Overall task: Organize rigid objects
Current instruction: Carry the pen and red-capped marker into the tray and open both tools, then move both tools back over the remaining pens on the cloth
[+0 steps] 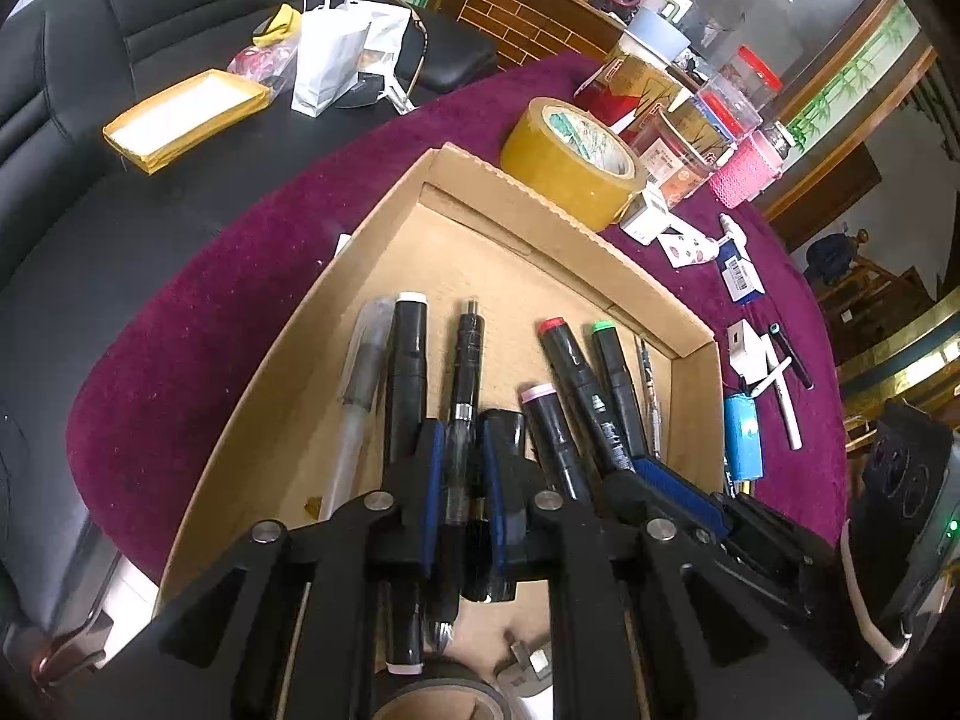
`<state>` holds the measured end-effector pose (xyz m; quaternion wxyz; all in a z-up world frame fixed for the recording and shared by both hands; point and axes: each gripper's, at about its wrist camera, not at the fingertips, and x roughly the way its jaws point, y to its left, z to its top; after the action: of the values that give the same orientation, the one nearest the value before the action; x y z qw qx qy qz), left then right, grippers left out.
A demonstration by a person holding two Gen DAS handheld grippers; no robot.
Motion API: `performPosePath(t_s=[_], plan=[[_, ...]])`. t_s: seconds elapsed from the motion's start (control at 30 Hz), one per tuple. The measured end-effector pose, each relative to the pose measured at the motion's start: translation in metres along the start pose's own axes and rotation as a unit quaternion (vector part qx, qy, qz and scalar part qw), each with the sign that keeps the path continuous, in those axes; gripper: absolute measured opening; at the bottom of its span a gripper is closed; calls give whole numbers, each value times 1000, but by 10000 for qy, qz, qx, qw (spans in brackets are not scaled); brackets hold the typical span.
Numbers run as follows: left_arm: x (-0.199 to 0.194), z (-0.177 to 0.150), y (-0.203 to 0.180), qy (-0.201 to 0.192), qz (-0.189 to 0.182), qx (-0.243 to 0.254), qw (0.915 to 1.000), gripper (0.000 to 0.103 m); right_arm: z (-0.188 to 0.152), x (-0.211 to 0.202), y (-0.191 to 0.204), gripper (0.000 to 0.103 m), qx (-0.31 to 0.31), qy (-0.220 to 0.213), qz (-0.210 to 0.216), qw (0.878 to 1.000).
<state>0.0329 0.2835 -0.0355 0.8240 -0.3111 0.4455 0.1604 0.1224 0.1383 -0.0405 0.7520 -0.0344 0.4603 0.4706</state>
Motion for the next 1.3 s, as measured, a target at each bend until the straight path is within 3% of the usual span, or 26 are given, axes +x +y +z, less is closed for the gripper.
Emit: performPosePath(t_s=[0.1,0.23,0.37,0.6,0.83,1.07,1.2,1.3], plan=[[-5,-2,-2,-66,-62,12,10000,41,0,-2,-3,23,55,-13,186,9998],[-24,-9,-8,-362,-68,42,9993,44,-5,-25,-5,32,13,-259,368,9990],[-46,-29,-30,-670,-245,286,9970,44,-28,-63,-21,32,99,-489,563,9972],[-59,-73,-89,-996,-509,842,9902,44,-86,-118,-82,32,829,-685,46,9942],[-61,-96,-132,-859,-655,1375,9846,44,-90,-121,-129,30,1358,-505,-676,9871],[-61,-105,-138,-763,-547,1460,9848,44,-70,-87,-128,17,1342,-43,-1148,9843],[-59,-109,-143,-728,-536,1453,9853,44,-73,-82,-110,13,901,-56,-1653,9821],[-57,-109,-149,-683,-533,1512,9847,44,-79,-87,-110,12,848,-60,-1719,9814]])
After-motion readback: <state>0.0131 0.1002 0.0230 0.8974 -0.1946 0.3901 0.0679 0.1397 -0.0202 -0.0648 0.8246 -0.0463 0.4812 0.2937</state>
